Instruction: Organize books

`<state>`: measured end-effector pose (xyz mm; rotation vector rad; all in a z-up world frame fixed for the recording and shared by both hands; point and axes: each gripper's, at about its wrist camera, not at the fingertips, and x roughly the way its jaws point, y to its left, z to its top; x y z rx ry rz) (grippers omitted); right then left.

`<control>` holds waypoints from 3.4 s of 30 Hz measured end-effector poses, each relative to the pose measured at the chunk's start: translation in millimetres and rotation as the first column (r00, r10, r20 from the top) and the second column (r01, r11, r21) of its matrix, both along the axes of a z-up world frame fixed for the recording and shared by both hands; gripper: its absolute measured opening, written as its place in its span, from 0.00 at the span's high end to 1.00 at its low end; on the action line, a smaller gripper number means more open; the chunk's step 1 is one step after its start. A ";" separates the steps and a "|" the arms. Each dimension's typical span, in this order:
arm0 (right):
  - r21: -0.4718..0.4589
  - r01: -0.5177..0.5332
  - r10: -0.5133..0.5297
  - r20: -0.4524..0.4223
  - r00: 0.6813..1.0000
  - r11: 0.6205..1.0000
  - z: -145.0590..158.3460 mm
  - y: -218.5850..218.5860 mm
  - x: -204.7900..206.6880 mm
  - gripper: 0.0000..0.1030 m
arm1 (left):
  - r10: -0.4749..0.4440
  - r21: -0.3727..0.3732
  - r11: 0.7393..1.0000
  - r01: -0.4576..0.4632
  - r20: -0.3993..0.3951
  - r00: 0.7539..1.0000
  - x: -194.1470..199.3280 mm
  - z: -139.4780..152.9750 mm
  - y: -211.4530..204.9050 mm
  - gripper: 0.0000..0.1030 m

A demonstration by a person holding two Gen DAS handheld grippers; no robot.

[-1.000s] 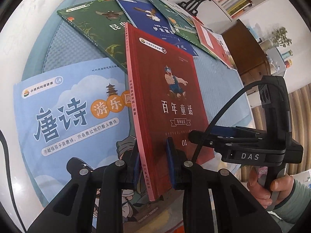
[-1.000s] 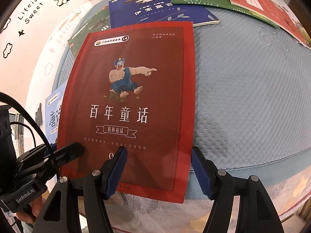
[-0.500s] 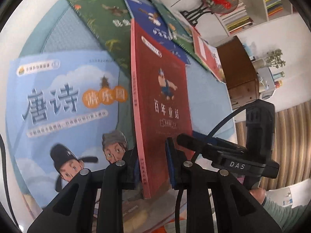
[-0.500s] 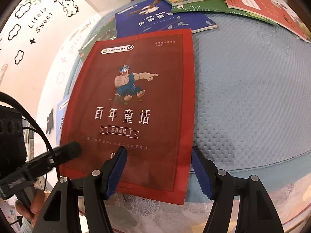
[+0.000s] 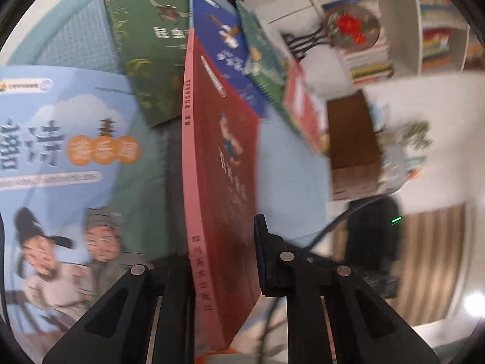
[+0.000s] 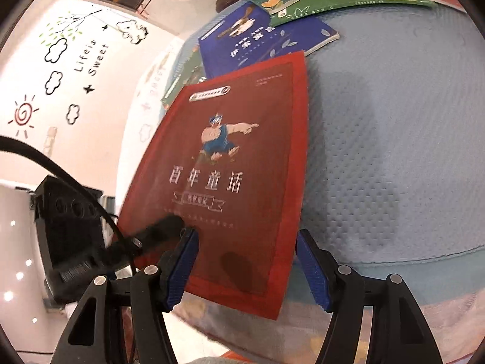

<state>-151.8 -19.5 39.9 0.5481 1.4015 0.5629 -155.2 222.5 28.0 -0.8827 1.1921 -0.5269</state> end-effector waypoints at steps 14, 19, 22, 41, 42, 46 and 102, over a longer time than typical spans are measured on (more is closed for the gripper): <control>0.315 0.083 -0.047 -0.119 0.992 0.945 -19.4 -37.7 11.3 0.74 | 0.055 0.061 0.997 -0.051 -0.075 0.996 0.8 3.3 -32.0 0.82; 0.160 -0.045 0.043 0.014 0.999 0.986 2.2 -23.5 12.6 0.82 | 0.041 0.298 0.954 -0.027 -0.039 0.998 -4.4 17.0 -48.6 0.71; 0.076 -0.098 0.093 0.075 0.993 0.992 12.6 -10.9 12.6 0.82 | 0.033 0.386 0.922 -0.030 -0.003 0.999 -6.7 24.6 -58.9 0.71; -0.132 -0.251 0.283 0.386 0.878 0.959 109.6 69.3 42.3 0.77 | 0.011 0.466 0.871 -0.155 0.297 0.955 15.6 111.1 -0.6 0.74; -0.137 -0.262 0.295 0.395 0.870 0.955 111.9 83.7 55.1 0.77 | 0.023 0.467 0.867 -0.173 0.308 0.951 26.2 113.2 13.9 0.74; -0.174 -0.283 0.332 0.422 0.844 0.943 111.8 136.1 103.6 0.76 | 0.053 0.475 0.854 -0.211 0.324 0.944 65.5 112.3 59.3 0.74; -0.266 -0.221 0.254 0.098 0.962 0.938 13.0 100.5 120.9 0.49 | -0.019 0.534 0.845 0.018 -0.003 1.000 93.4 15.2 72.0 0.49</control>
